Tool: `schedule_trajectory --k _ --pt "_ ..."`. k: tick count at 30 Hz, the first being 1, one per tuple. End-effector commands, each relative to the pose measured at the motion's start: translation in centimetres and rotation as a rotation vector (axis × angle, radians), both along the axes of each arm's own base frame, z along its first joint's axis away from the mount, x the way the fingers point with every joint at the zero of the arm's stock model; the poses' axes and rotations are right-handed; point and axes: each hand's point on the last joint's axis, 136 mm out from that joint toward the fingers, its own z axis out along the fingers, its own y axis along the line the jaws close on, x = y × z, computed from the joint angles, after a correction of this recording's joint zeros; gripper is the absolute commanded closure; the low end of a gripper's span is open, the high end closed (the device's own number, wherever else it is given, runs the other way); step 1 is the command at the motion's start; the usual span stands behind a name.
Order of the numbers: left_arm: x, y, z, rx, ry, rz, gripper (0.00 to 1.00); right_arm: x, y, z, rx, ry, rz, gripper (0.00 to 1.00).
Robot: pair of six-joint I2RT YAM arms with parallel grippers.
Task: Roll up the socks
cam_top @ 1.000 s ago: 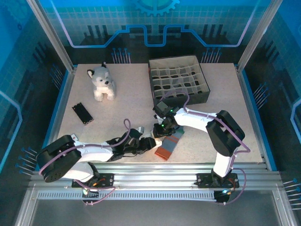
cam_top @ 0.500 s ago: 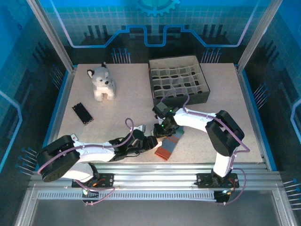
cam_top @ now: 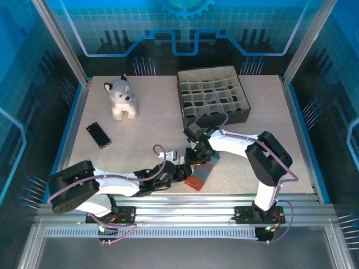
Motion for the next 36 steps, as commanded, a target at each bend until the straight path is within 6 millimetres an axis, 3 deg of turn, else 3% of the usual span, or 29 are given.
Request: schedule_trajectory --k 1,5,10,14,20,26,36 --pt "0.3 1.5 1.2 0.116 -0.088 0.004 0.57 -1.7 -1.7 -1.1 -0.040 0.063 -0.045 0.64" --pt "0.3 5.1 0.7 0.143 0.011 0.104 0.55 -1.3 -1.8 -0.6 -0.042 0.031 -0.053 0.64" --pt "0.1 6.4 0.6 0.094 0.128 0.122 0.55 -1.2 -1.8 -0.4 -0.039 0.012 -0.052 0.64" --pt "0.4 6.0 0.5 0.009 0.245 0.079 0.58 -1.2 -1.5 -0.1 -0.018 -0.005 -0.042 0.64" --pt "1.1 4.4 1.4 -0.005 0.264 -0.054 0.62 -1.0 -1.1 0.2 -0.016 -0.006 -0.018 0.64" --pt "2.1 2.8 0.3 -0.036 0.298 -0.108 0.65 -0.8 -0.9 0.2 -0.016 -0.001 -0.011 0.64" --pt "3.1 1.8 -1.4 -0.071 0.325 -0.135 0.65 -0.9 -0.9 0.0 -0.012 0.009 0.000 0.65"
